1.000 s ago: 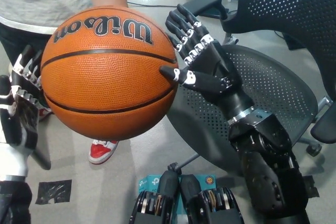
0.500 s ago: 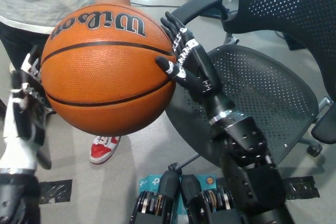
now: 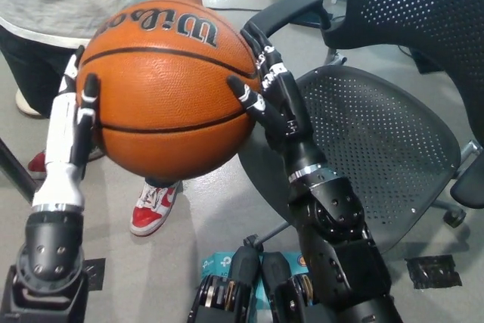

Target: The robot grabs the basketball from a person using both hands and then drops it on the black chair in the front

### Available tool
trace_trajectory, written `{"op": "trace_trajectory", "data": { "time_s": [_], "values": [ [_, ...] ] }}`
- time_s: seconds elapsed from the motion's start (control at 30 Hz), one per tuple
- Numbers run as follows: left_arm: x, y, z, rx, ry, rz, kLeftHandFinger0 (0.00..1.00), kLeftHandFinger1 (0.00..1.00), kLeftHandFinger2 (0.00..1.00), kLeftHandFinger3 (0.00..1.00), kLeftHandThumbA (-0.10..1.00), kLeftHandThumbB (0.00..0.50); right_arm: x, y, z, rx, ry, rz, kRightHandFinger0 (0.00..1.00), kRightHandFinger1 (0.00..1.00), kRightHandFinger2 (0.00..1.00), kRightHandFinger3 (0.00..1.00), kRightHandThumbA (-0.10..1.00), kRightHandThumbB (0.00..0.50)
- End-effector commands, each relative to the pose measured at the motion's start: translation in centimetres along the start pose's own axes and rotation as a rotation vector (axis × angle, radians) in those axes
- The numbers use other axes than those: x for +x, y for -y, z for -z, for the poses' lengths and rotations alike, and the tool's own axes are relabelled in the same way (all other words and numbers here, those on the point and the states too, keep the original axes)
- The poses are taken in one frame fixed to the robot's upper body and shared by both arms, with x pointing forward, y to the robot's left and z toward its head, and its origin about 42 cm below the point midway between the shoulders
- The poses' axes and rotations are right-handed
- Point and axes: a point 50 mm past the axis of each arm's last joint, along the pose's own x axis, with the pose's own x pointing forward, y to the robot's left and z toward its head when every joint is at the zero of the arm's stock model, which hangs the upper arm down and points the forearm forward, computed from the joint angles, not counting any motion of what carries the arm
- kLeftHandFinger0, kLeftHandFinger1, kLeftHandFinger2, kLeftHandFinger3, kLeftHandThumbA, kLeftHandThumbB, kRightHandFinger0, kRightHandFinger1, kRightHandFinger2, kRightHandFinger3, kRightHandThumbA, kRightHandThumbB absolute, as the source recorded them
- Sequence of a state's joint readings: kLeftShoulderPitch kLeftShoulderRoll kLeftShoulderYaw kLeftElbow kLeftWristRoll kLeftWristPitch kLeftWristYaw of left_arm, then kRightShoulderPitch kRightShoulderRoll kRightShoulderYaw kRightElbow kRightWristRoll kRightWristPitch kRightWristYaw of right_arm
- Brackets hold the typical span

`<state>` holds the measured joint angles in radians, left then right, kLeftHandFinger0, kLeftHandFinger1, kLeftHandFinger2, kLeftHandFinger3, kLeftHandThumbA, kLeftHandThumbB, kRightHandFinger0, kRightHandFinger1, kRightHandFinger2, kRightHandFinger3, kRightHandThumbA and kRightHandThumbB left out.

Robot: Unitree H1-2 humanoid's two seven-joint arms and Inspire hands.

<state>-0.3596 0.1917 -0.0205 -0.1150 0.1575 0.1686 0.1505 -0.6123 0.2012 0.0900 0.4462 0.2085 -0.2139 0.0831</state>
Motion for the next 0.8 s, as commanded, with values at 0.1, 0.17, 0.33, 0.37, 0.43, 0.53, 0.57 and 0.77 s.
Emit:
{"op": "trace_trajectory", "data": {
  "time_s": [0.1, 0.17, 0.33, 0.37, 0.43, 0.53, 0.57, 0.77],
  "values": [
    [1.4, 7.4, -3.9, -0.060, 0.092, 0.212, 1.00, 1.00, 1.00, 1.00, 1.00, 0.179, 2.3, -8.1, 0.8, 0.066, 0.020, -0.173, 1.00, 1.00, 1.00, 1.00, 1.00, 0.253],
    [1.5, 7.6, -4.0, -0.081, 0.082, 0.210, 1.00, 1.00, 1.00, 1.00, 1.00, 0.194, 2.4, -8.3, 0.7, 0.088, 0.022, -0.155, 1.00, 1.00, 1.00, 1.00, 1.00, 0.249],
    [1.6, 8.0, -4.7, -0.100, 0.106, 0.194, 1.00, 1.00, 1.00, 1.00, 1.00, 0.170, 2.5, -8.5, -0.2, 0.085, 0.025, -0.144, 1.00, 1.00, 1.00, 1.00, 1.00, 0.256],
    [1.7, 8.0, -5.1, -0.107, 0.117, 0.192, 1.00, 1.00, 1.00, 1.00, 1.00, 0.168, 2.6, -8.5, -0.6, 0.084, 0.035, -0.144, 1.00, 1.00, 1.00, 1.00, 1.00, 0.256],
    [1.8, 8.0, -5.6, -0.118, 0.124, 0.187, 1.00, 1.00, 1.00, 1.00, 1.00, 0.187, 2.8, -8.5, -1.2, 0.074, 0.044, -0.139, 1.00, 1.00, 1.00, 1.00, 1.00, 0.274],
    [2.3, 8.0, -7.2, -0.151, 0.166, 0.193, 1.00, 1.00, 1.00, 1.00, 1.00, 0.161, 3.2, -8.3, -3.1, 0.046, 0.058, -0.142, 1.00, 1.00, 1.00, 1.00, 1.00, 0.322],
    [2.6, 8.0, -7.8, -0.160, 0.185, 0.192, 1.00, 1.00, 1.00, 1.00, 1.00, 0.153, 3.3, -8.2, -3.9, 0.032, 0.062, -0.137, 1.00, 1.00, 1.00, 1.00, 1.00, 0.321],
    [4.5, 8.5, -12.9, -0.133, 0.285, 0.175, 1.00, 1.00, 1.00, 1.00, 1.00, 0.157, 4.8, -7.6, -9.4, -0.036, 0.175, -0.172, 1.00, 1.00, 1.00, 1.00, 1.00, 0.267]
  ]
}}
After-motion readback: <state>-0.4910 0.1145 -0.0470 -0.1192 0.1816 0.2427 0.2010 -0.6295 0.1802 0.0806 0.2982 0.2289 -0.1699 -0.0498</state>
